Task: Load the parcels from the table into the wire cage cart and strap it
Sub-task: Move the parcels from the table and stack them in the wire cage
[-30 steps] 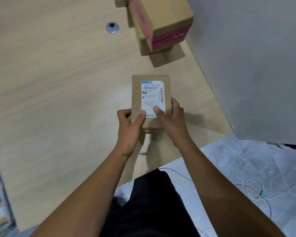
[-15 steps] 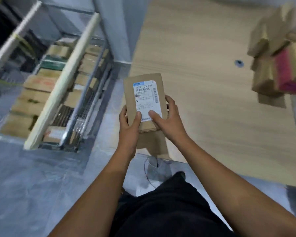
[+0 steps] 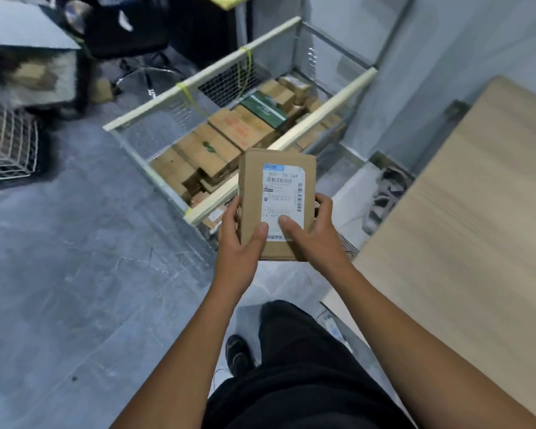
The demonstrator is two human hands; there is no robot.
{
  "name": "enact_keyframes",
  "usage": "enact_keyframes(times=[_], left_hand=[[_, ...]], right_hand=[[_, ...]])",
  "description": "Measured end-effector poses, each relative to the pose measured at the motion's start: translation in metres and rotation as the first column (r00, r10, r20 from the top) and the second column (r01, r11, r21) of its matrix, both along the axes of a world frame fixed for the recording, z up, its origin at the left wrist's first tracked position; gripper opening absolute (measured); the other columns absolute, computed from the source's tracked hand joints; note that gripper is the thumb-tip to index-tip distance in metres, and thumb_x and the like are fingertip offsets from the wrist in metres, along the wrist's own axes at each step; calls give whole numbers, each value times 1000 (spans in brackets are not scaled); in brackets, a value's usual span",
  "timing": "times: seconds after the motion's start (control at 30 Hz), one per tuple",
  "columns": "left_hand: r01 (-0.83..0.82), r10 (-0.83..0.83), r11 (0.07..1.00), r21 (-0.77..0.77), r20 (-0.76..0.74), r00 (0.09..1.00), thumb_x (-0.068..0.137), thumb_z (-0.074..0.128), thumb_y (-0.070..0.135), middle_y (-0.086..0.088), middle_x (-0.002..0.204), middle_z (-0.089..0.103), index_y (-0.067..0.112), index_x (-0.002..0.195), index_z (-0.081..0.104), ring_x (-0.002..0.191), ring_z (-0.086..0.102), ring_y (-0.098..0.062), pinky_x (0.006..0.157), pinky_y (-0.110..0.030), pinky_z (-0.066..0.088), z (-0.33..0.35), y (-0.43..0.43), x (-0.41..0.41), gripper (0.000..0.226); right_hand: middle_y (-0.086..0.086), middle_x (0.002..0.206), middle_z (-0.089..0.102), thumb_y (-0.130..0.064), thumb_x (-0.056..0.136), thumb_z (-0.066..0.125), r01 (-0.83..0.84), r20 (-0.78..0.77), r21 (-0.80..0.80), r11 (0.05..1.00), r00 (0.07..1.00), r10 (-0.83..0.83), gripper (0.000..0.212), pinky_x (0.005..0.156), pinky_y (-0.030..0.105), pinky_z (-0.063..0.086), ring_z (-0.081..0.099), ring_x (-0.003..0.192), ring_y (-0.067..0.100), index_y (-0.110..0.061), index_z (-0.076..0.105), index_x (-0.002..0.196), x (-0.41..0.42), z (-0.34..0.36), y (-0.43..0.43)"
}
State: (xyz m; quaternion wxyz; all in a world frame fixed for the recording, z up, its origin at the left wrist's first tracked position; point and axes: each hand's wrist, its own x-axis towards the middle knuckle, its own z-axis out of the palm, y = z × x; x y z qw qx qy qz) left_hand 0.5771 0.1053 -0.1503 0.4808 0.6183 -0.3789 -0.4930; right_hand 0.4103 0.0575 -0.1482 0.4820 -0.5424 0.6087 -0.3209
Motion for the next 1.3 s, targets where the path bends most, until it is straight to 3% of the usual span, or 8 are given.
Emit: enact_keyframes(times=[0.17,0.33,0.43,0.5,0.63,0.8,0.93,1.3], left_hand=[[-31,26,999,24,191,981,82,68,60,7,153,39,62,147,27,129,51,-3,104,-44,55,-7,-58,40,77],[-86,75,996,20,327,942,84,75,55,6,146,36,57,154,24,119,49,6,93,-17,44,-7,-135,84,86],[-93,74,995,30,389,918,79,71,59,4,146,32,57,155,22,127,48,-8,104,-26,42,-12,-185,111,90],[-77,53,996,38,437,898,79,70,58,7,142,28,56,156,21,130,45,-9,109,-26,38,-26,-215,130,91],[-36,2,998,49,567,824,81,71,58,5,144,26,57,155,19,138,36,-20,117,-43,38,-79,-273,166,90],[55,-128,991,123,726,675,84,77,46,-14,150,32,44,157,32,136,36,-37,111,-56,34,-169,-333,185,86],[226,-277,958,179,788,550,83,83,37,-39,141,43,18,155,45,123,47,-55,100,-61,43,-247,-362,196,83],[352,-355,912,210,834,422,92,68,47,-23,145,39,29,158,38,126,45,-47,101,-56,38,-427,-405,161,75]], right_hand=[[-16,130,62,-49,85,77,-103,136,58,993,986,94,79,80,11,54,65,109,-8,-30,29,145,38,-18,-72],[-18,129,64,-62,76,78,-222,147,76,972,967,210,94,93,29,58,67,113,-1,-35,26,149,76,-21,-165],[-5,148,54,-56,76,83,-263,99,21,965,961,260,110,103,29,53,58,130,4,-44,10,157,95,-23,-224],[2,160,39,-55,75,85,-273,6,-19,962,962,273,116,114,43,46,47,143,16,-45,6,159,106,-30,-264],[3,158,39,-63,80,75,-365,-193,-9,931,914,356,105,118,50,40,44,142,17,-39,11,160,122,-71,-340],[-3,168,27,-63,85,71,-482,-292,151,863,812,505,101,124,52,30,32,149,14,-40,10,162,124,-137,-416],[9,167,32,-54,93,66,-509,-439,304,805,675,593,88,124,55,30,33,152,31,-28,20,163,131,-216,-479],[16,166,27,-59,97,52,-725,-680,340,599,251,689,78,126,41,23,27,152,36,-25,28,162,189,-426,-656]])
